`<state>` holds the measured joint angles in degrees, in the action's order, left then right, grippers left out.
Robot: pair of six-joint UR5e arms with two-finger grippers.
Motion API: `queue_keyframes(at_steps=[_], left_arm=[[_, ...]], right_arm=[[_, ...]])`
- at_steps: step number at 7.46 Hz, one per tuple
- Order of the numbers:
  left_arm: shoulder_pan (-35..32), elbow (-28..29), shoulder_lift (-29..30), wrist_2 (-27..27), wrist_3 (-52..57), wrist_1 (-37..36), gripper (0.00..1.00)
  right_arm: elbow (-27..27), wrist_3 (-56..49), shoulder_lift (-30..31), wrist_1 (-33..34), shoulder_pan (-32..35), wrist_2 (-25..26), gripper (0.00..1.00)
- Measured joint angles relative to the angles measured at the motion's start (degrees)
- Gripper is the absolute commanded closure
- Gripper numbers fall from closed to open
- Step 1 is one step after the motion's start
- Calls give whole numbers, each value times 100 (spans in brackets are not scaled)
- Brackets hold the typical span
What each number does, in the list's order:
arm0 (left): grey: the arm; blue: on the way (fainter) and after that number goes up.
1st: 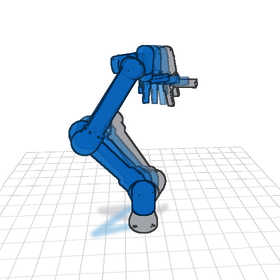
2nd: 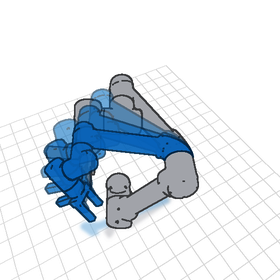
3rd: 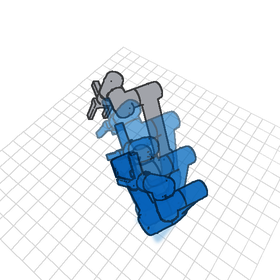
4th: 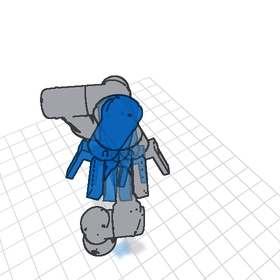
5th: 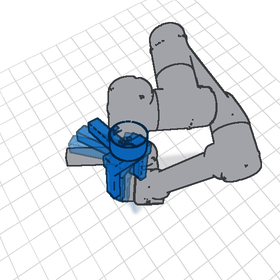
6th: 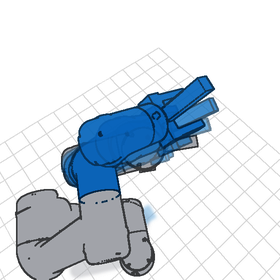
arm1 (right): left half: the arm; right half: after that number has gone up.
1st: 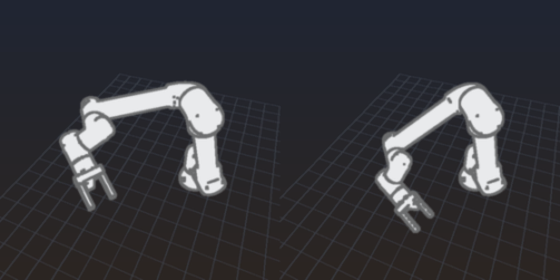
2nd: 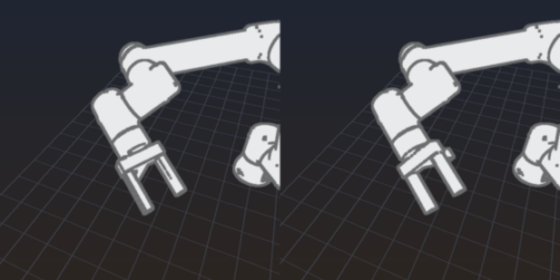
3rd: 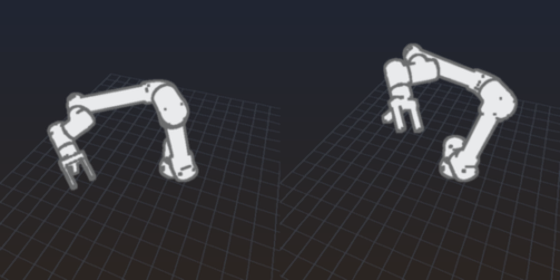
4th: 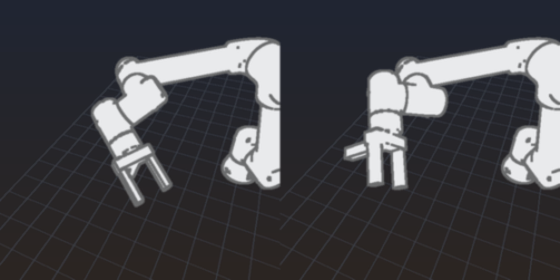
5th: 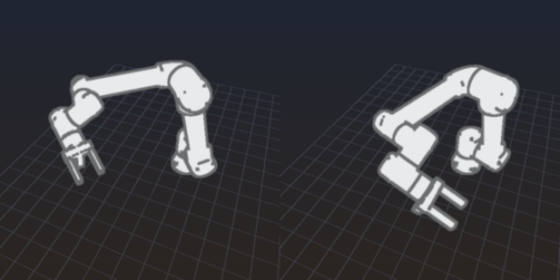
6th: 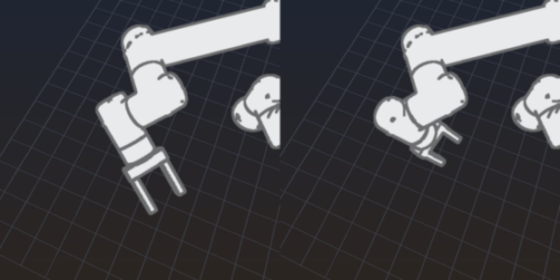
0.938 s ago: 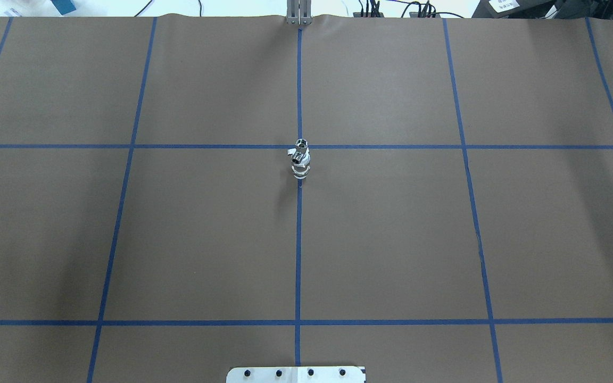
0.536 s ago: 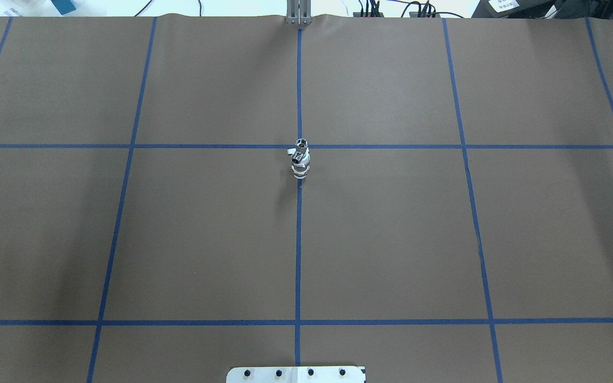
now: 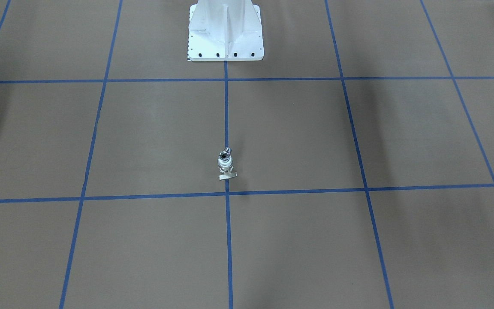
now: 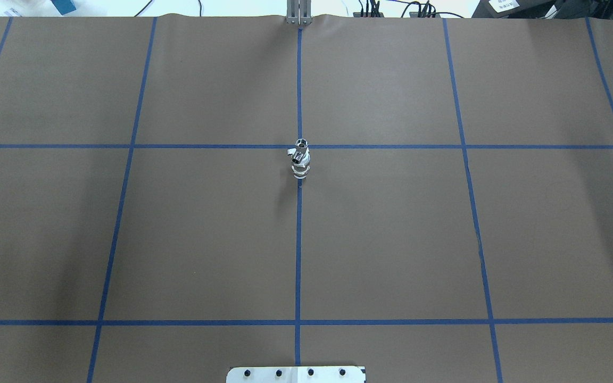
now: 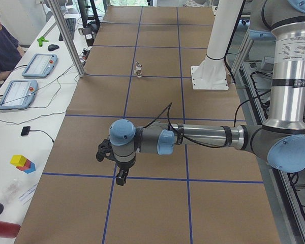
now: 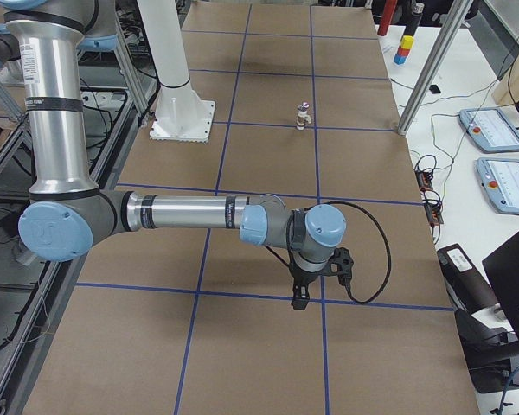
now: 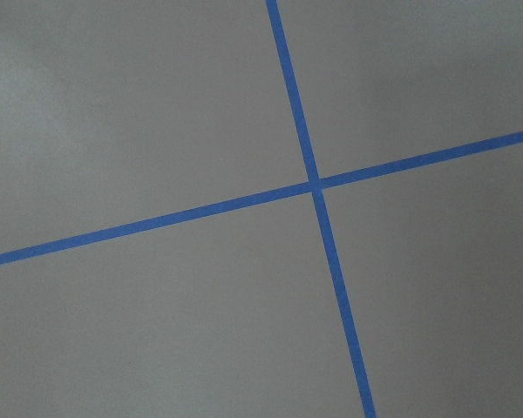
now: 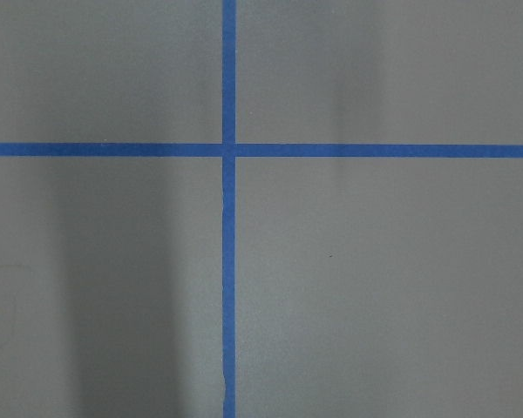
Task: Assemble PPR valve and pipe with both arms
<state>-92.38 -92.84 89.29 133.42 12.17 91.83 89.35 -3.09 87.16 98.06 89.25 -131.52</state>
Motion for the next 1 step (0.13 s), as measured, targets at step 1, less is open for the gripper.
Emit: queue_keyframes(at_steps=[1], left_arm=[[0, 6, 0, 0, 3, -4, 0]], right_arm=[[-1, 3, -6, 2, 8, 1, 0]])
